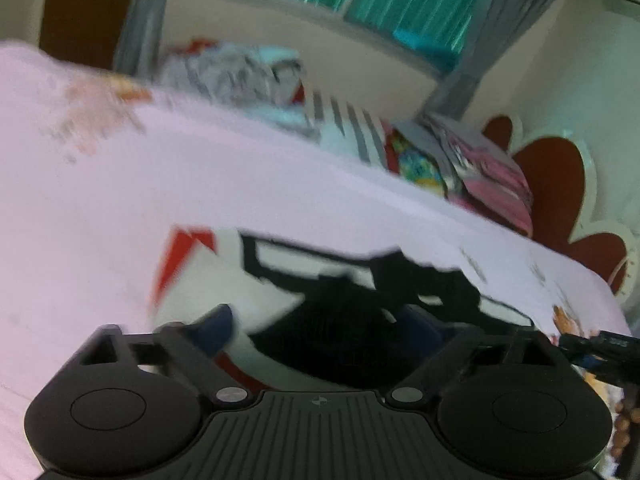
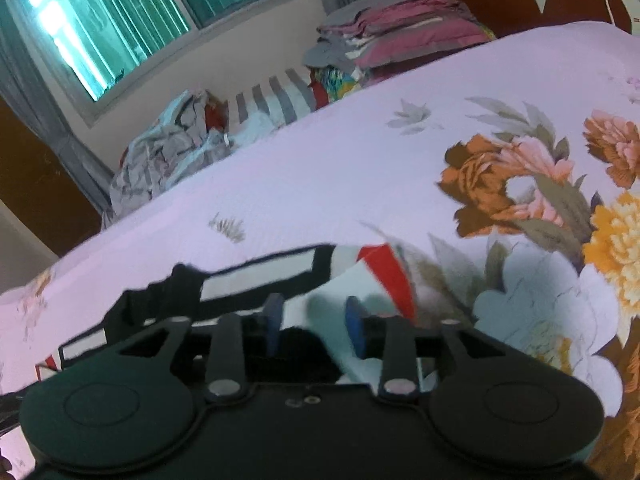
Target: Fold small clothes
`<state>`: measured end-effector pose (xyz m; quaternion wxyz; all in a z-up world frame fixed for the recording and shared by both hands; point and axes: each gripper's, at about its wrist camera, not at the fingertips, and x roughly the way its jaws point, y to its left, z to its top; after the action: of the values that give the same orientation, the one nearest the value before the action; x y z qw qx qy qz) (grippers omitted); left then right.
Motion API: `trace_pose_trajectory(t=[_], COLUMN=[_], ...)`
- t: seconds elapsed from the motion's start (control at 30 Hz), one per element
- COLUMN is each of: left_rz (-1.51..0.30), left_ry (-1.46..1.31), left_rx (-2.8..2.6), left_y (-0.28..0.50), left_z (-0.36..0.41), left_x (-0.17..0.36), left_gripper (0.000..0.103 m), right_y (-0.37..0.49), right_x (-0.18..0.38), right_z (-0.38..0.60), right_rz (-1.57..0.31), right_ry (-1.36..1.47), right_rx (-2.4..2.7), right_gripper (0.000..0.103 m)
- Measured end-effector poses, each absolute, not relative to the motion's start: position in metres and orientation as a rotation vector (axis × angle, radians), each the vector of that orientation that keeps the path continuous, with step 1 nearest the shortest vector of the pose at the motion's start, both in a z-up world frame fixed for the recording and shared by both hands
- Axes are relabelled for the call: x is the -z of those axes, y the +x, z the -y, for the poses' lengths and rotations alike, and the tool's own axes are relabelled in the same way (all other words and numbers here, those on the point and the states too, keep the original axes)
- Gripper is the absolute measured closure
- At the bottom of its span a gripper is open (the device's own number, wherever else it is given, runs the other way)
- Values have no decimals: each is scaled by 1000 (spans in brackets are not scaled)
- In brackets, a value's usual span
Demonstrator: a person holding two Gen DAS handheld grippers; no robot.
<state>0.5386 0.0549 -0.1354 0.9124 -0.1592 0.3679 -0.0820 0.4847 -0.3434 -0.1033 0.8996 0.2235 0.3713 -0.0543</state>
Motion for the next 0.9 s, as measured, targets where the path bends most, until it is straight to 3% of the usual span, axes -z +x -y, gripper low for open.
trace_pose_trajectory(t=[0.13,0.23,0.4,0.5,0.63,0.67,0.7,0.77,0.9], left_rz=[-767,-782,-809,-827,-830,-836,-839,-831,-770], left_ry=[-261,-200,-154,-148,-102,-100,-94,-78,-89], left_rx=[206,225,223,228,232,238,242,247,244], left_y=[540,548,568,576,578,578,578,575,568], left_z=[-57,-50,-35,-31,-27,-27,-26,-24,-28], left_x=[131,135,149,157,160,160,161,161,153], left_gripper=[12,12,13,32,56,69,75,93,98], right_y=[483,489,504,512,522,524,523,522,515], right_x=[98,97,110,116,124,126,126,126,119], right_z=[348,341,318,313,306,304,302,298,293], right_rz=[-730,-730,-782,-796,-828,-827,-826,-831,-785], right_ry=[454,411,306,270,207,181,163,126,107], right_rx=[72,27,-33,-39,-54,-49,-49,-63,-87], right_gripper=[54,43,43,44,54,58,61,95,97])
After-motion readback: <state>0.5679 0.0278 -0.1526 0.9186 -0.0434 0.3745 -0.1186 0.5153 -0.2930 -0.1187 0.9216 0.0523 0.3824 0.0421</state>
